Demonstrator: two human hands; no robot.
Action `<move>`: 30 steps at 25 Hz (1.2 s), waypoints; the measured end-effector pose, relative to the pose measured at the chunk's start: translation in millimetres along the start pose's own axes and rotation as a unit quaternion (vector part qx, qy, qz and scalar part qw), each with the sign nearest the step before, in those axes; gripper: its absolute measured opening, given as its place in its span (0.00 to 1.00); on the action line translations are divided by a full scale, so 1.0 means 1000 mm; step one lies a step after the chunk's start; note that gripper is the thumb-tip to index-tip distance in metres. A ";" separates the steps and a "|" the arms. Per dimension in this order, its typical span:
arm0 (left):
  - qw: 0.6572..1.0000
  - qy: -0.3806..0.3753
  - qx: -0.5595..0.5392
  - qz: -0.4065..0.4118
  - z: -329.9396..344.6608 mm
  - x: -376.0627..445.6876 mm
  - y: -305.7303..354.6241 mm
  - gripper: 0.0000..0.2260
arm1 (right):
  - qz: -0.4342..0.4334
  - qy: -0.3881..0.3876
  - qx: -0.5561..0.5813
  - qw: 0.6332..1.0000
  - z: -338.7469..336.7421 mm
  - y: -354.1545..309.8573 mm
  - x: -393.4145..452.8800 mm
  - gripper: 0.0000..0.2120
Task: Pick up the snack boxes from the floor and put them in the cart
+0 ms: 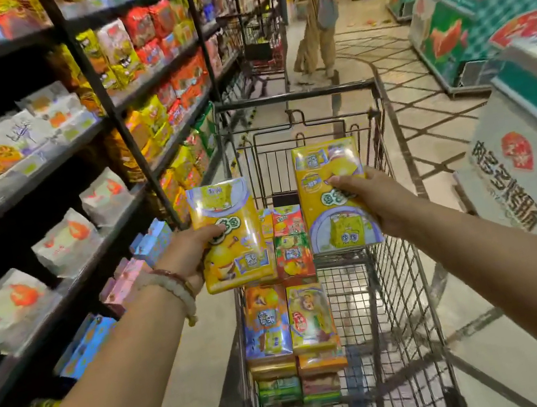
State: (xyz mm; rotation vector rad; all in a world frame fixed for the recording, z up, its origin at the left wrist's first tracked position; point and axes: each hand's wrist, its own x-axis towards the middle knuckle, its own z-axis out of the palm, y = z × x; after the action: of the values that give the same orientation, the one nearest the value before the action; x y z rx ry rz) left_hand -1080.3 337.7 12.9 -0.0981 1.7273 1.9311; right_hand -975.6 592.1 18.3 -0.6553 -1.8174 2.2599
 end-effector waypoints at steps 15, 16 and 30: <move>0.948 0.097 0.300 0.039 0.043 0.201 -0.064 0.21 | 0.193 0.113 0.011 0.974 -0.020 0.141 0.171 0.10; 0.942 0.112 0.312 0.048 0.047 0.213 -0.066 0.22 | 0.196 0.117 0.020 0.973 -0.021 0.146 0.182 0.09; 0.819 0.149 0.541 0.120 0.057 0.317 -0.113 0.19 | 0.161 0.168 0.021 0.972 -0.013 0.209 0.293 0.15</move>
State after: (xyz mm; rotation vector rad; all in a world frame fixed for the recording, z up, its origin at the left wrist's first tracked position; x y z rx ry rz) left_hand -1284.2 502.8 -205.4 0.2637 2.8989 0.8077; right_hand -1200.9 668.5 -252.0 -1.3177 -1.5873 2.1897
